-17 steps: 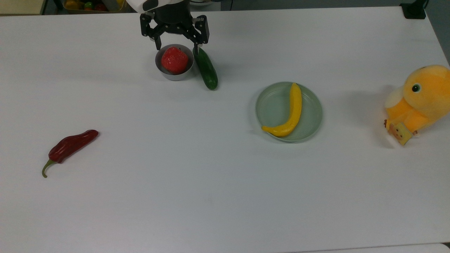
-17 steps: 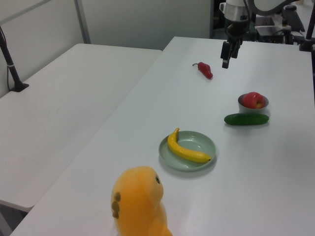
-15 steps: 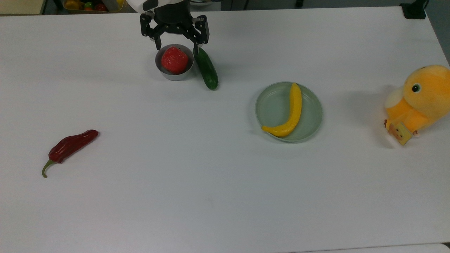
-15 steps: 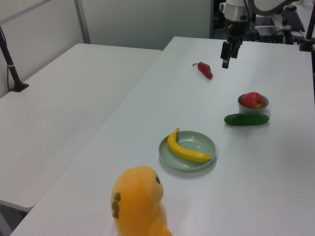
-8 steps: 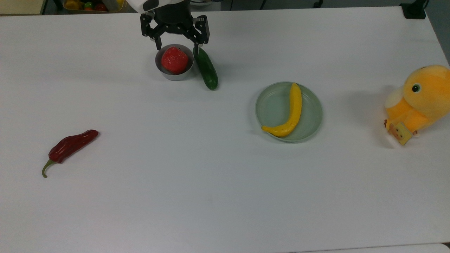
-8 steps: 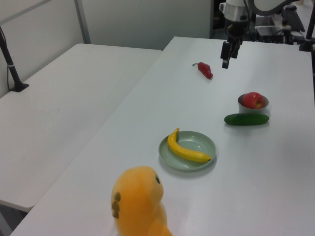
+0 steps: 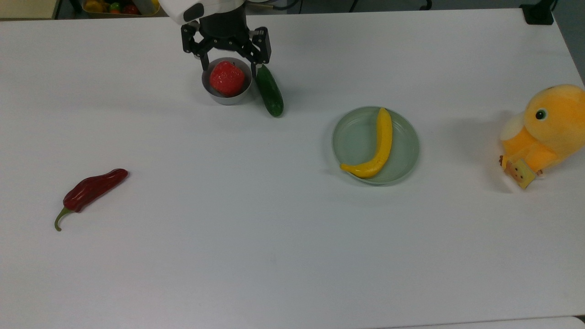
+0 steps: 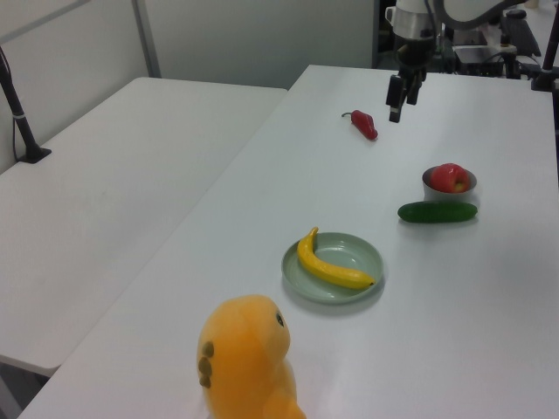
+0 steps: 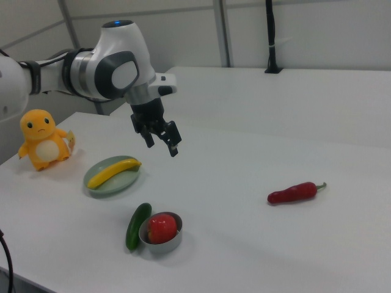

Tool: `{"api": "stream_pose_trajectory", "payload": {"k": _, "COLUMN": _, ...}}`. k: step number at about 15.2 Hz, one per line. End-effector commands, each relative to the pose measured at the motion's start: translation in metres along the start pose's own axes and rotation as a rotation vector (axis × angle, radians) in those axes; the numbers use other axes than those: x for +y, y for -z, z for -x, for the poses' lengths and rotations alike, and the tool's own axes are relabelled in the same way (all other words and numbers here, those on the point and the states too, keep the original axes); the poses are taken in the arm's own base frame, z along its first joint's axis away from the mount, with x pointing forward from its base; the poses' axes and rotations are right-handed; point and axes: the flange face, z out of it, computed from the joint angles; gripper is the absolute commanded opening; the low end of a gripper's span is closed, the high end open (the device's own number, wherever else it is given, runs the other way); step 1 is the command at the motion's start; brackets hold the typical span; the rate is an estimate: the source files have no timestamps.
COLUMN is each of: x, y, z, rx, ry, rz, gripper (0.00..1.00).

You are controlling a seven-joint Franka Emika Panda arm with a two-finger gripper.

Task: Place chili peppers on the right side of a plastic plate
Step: 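Move the gripper over to the red chili pepper and lower it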

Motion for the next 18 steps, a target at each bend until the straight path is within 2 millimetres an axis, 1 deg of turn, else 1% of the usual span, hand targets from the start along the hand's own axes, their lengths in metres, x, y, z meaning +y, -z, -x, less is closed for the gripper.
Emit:
{"api": "stream_pose_trajectory", "payload": {"k": 1, "x": 0.011, "y": -0.002, "z": -0.023, "rx": 0.004, "ry": -0.084, "rz": -0.012, "gripper": 1.00}}
{"api": "stream_pose_trajectory", "payload": {"k": 4, "x": 0.023, "y": -0.010, "z": -0.028, "rx": 0.002, "ry": -0.106, "rz": -0.011, "gripper": 1.00}}
{"api": "stream_pose_trajectory", "payload": {"k": 7, "x": 0.058, "y": -0.009, "z": -0.047, "rx": 0.036, "ry": -0.217, "rz": -0.045, "gripper": 1.00}}
{"api": "stream_pose_trajectory", "payload": {"k": 8, "x": 0.069, "y": -0.011, "z": -0.055, "rx": 0.048, "ry": -0.245, "rz": -0.046, "gripper": 1.00}}
{"api": "stream_pose_trajectory", "payload": {"k": 10, "x": 0.100, "y": -0.017, "z": -0.073, "rx": 0.077, "ry": -0.360, "rz": -0.046, "gripper": 1.00}}
{"api": "stream_pose_trajectory", "payload": {"k": 11, "x": 0.118, "y": -0.023, "z": -0.081, "rx": 0.084, "ry": -0.423, "rz": -0.044, "gripper": 1.00}}
{"api": "stream_pose_trajectory", "payload": {"k": 13, "x": 0.145, "y": -0.038, "z": -0.095, "rx": 0.090, "ry": -0.522, "rz": -0.036, "gripper": 1.00}}
{"api": "stream_pose_trajectory", "payload": {"k": 14, "x": 0.159, "y": -0.046, "z": -0.098, "rx": 0.086, "ry": -0.559, "rz": -0.029, "gripper": 1.00}}
{"api": "stream_pose_trajectory", "payload": {"k": 15, "x": 0.177, "y": -0.056, "z": -0.102, "rx": 0.113, "ry": -0.606, "rz": -0.030, "gripper": 1.00}}
{"api": "stream_pose_trajectory", "payload": {"k": 16, "x": 0.195, "y": -0.066, "z": -0.107, "rx": 0.158, "ry": -0.665, "rz": -0.030, "gripper": 1.00}}
{"api": "stream_pose_trajectory", "payload": {"k": 17, "x": 0.205, "y": -0.081, "z": -0.109, "rx": 0.169, "ry": -0.703, "rz": -0.020, "gripper": 1.00}}
{"api": "stream_pose_trajectory", "payload": {"k": 18, "x": 0.220, "y": -0.095, "z": -0.112, "rx": 0.183, "ry": -0.748, "rz": -0.005, "gripper": 1.00}}
